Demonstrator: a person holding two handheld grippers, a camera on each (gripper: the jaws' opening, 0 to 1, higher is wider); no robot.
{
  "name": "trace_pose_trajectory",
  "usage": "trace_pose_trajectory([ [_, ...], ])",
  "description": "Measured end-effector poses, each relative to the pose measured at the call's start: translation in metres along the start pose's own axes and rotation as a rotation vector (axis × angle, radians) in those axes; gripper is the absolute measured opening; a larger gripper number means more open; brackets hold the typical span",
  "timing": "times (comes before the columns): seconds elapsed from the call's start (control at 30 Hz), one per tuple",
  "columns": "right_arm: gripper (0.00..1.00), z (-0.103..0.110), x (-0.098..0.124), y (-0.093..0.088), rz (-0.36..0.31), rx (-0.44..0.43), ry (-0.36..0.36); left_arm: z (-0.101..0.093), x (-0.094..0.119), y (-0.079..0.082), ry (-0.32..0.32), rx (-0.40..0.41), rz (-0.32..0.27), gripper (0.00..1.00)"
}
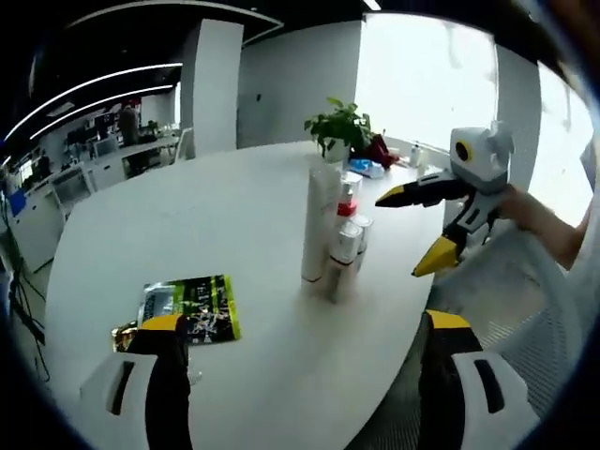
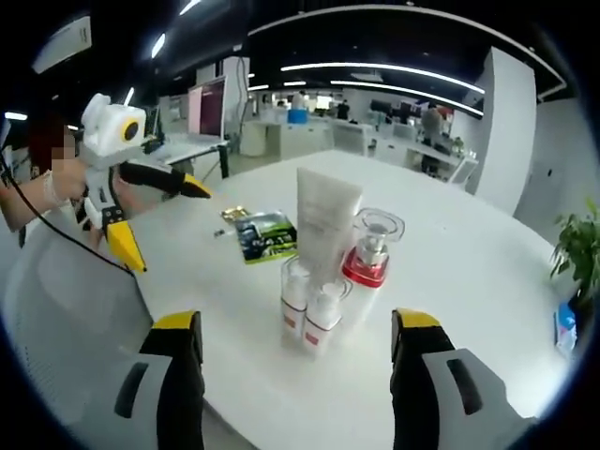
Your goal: Arrange the skincare products in the storage area until every visible bottle or jar stands upright without overlapping.
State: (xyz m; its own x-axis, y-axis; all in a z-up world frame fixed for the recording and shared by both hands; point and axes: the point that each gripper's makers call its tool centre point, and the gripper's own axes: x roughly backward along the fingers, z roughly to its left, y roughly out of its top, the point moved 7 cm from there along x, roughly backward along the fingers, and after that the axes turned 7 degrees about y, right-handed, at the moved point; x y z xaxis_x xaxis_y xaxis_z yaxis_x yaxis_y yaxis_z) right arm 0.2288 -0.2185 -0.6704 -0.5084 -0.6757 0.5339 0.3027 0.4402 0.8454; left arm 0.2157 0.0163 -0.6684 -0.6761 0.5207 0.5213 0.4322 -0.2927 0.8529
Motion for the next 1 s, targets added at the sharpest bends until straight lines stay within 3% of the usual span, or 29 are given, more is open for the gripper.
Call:
trace_pose_trajectory([
  [0.3,0.91,-0.001,0.0,-0.001,0.002,-0.003,-0.01,0.0,0.01,-0.01,0.016,0.044,0.017,0.99],
  [0.8,0.99,0.0,-0.002,-0.001,-0.003,0.004,-0.014,0.005,0.009,0.003,0.058,0.023,-0.011,0.99],
  [1.0,0.99,-0.001,-0.002,-0.001,-0.008,0.007,-0.015,0.004,0.004,-0.001,0.06,0.073,-0.026,0.99],
])
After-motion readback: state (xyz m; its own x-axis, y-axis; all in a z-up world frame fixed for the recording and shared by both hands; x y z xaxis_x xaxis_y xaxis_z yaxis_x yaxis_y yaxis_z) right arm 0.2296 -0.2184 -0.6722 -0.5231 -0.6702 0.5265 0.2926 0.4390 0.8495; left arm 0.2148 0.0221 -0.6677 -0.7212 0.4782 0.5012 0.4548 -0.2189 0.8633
